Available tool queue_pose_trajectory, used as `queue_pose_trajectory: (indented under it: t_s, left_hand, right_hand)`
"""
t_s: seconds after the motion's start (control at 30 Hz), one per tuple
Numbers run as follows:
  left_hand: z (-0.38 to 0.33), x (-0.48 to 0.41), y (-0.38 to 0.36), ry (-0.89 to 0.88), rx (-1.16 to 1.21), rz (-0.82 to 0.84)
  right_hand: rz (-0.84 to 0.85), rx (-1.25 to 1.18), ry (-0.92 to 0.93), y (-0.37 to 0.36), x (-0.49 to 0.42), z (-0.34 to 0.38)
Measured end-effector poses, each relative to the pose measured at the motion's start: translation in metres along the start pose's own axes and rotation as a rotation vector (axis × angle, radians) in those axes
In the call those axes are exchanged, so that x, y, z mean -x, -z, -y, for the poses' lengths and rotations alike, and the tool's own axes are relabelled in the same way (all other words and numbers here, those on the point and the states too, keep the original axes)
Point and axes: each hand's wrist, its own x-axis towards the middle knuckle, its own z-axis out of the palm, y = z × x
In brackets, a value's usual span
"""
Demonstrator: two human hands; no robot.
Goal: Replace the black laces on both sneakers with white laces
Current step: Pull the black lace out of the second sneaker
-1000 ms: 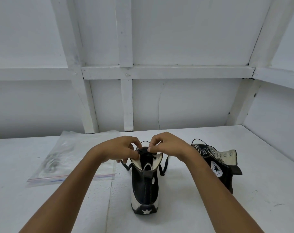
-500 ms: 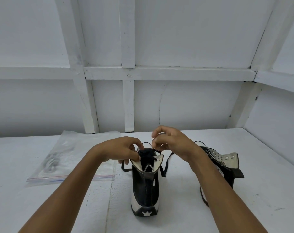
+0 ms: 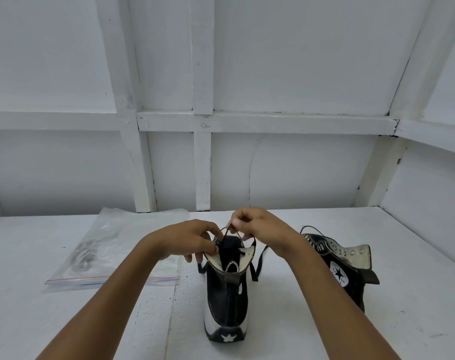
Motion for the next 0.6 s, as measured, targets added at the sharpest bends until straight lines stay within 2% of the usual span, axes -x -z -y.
queue_pose_trajectory:
  t_s: [0.13,0.2,0.3,0.4,0.5,0.6]
  left_hand:
    - [0.002,-0.001,0.001,-0.001,0.003,0.004]
    - [0.001,-0.001,0.001,-0.004,0.003,0.004]
    - [0.000,-0.002,0.000,-0.001,-0.007,0.007]
    - [-0.001,-0.002,-0.002,0.004,-0.020,0.004]
    - [-0.003,-0.002,-0.001,-0.002,-0.033,0.004]
    - [-0.003,0.000,-0.001,-0.002,-0.036,-0.001]
  right_hand:
    - [-0.055,-0.676,0.000,0.006,0.002,0.005]
    - [-0.139,-0.715,-0.061,0.009,0.002,0.004]
    - [-0.194,-0.346,-0.092,0.011,0.005,-0.001]
    - [-0.057,0.119,-0.050,0.007,0.011,0.002]
    - [0.095,0.316,-0.086,-0.003,0.009,0.004]
    - [0.068,0.351,-0.101,-0.006,0.005,0.000]
